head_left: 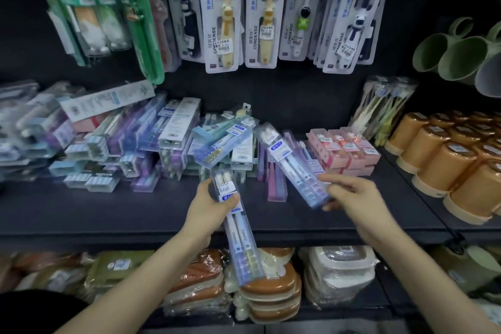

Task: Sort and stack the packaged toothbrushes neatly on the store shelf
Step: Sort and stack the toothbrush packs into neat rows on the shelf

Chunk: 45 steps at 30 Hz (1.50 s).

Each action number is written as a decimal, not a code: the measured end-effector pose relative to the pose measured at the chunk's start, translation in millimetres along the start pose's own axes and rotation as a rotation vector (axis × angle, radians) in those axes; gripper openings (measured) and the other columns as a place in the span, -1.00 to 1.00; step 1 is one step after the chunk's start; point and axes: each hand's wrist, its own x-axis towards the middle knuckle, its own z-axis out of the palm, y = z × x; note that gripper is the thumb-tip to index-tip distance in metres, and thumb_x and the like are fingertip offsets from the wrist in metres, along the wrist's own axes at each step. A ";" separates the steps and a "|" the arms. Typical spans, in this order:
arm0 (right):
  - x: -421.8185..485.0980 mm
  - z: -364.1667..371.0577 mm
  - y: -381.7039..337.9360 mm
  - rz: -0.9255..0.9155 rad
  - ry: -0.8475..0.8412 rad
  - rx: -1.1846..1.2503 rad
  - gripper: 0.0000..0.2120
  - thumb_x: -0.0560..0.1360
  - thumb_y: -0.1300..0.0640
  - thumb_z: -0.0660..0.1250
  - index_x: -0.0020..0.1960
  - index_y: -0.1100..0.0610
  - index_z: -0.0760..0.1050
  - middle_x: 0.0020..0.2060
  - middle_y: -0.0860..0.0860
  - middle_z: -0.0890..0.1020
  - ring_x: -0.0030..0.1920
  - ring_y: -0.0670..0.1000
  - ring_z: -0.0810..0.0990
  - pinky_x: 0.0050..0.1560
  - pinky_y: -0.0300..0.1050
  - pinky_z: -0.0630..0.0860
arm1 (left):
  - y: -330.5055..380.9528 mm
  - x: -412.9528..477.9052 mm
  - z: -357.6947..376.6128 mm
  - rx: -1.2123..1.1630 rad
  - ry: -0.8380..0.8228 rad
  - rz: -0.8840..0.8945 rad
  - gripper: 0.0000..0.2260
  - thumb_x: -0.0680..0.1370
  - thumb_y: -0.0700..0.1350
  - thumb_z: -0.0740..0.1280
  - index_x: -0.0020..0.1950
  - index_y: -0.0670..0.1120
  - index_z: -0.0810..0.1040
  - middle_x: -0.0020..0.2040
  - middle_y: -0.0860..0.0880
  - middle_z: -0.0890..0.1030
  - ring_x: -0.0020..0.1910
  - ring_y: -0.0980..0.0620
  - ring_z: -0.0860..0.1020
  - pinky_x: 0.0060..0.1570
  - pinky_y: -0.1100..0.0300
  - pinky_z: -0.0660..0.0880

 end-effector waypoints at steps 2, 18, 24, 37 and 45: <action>-3.1 -11.5 -6.0 0.074 -0.129 0.087 -0.75 0.53 0.43 0.22 -0.03 0.20 0.63 -0.38 0.02 0.68 -0.42 -0.09 0.60 -0.41 -0.27 0.55 | -4.8 -2.0 -7.7 -0.030 0.038 -0.019 -0.43 0.49 -0.18 0.44 0.40 -0.01 0.24 0.04 -0.08 0.60 -0.14 -0.01 0.63 -0.33 0.08 0.58; -4.1 80.6 25.0 0.110 -0.467 -0.300 -0.75 0.57 0.33 0.21 0.05 0.10 0.62 -0.25 -0.03 0.68 -0.37 -0.09 0.63 -0.41 -0.23 0.52 | -31.5 -2.6 -54.4 1.019 0.538 0.452 -0.63 0.59 0.02 0.17 0.23 -0.20 0.53 -0.17 -0.21 0.57 -0.22 -0.19 0.51 -0.28 0.08 0.40; 3.2 96.0 25.1 -0.178 -0.424 -0.655 -0.78 0.56 0.17 0.28 0.13 0.01 0.63 -0.08 -0.12 0.69 -0.18 -0.19 0.59 -0.21 -0.42 0.47 | -44.1 -4.8 -84.1 1.150 0.080 0.995 -0.54 0.60 0.20 0.03 0.36 0.04 0.49 0.40 -0.10 0.42 0.41 -0.13 0.33 0.38 -0.07 0.17; 43.1 21.7 48.5 -0.090 0.201 -1.086 -0.56 0.49 0.00 0.39 0.27 0.21 0.51 0.11 0.23 0.58 0.10 0.27 0.52 0.03 0.02 0.44 | -34.9 10.0 -68.2 1.243 -0.214 0.921 -0.46 0.59 0.31 -0.12 0.46 0.16 0.32 0.47 0.05 0.33 0.47 0.03 0.25 0.45 0.13 -0.07; 59.8 18.4 57.9 -0.095 0.128 -0.923 -0.52 0.46 0.01 0.44 0.30 0.21 0.50 0.14 0.19 0.61 0.17 0.19 0.54 0.10 -0.06 0.41 | -33.7 8.6 -65.5 1.246 -0.182 0.934 -0.47 0.60 0.28 -0.08 0.40 0.11 0.44 0.38 0.03 0.46 0.37 -0.01 0.41 0.37 0.11 0.07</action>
